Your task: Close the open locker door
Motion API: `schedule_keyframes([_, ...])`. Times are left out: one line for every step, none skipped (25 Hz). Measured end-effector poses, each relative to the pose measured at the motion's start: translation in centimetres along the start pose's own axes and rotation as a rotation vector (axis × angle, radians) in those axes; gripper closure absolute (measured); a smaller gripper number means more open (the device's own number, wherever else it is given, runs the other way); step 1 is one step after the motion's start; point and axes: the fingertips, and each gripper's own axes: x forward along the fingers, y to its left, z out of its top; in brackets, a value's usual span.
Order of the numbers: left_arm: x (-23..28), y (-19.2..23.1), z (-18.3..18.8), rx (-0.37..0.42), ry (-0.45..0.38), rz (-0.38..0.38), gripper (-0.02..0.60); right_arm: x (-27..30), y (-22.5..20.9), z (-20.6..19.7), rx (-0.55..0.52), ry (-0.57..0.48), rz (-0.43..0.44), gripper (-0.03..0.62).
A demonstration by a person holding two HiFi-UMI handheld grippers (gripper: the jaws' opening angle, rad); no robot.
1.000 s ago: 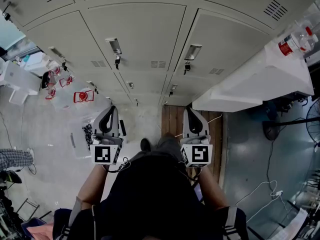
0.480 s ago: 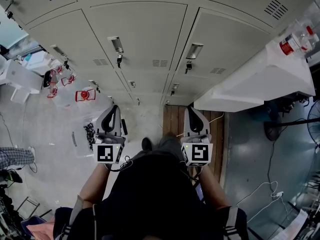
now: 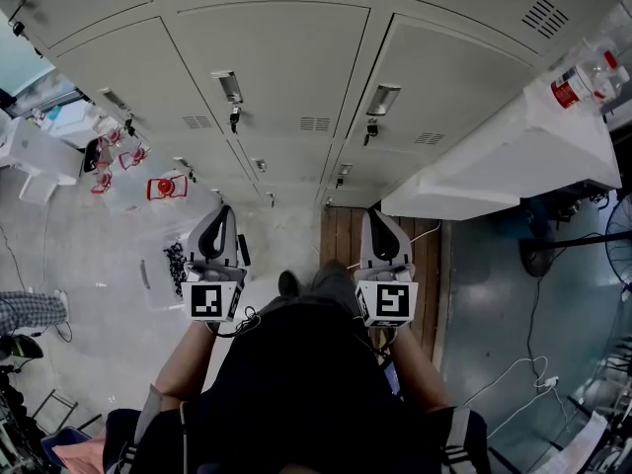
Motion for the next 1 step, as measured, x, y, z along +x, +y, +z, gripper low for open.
schedule_keyframes([-0.01, 0.07, -0.04, 0.002, 0.003, 0.0, 0.578, 0.06, 0.1, 0.0, -0.001, -0.001, 0.002, 0.597])
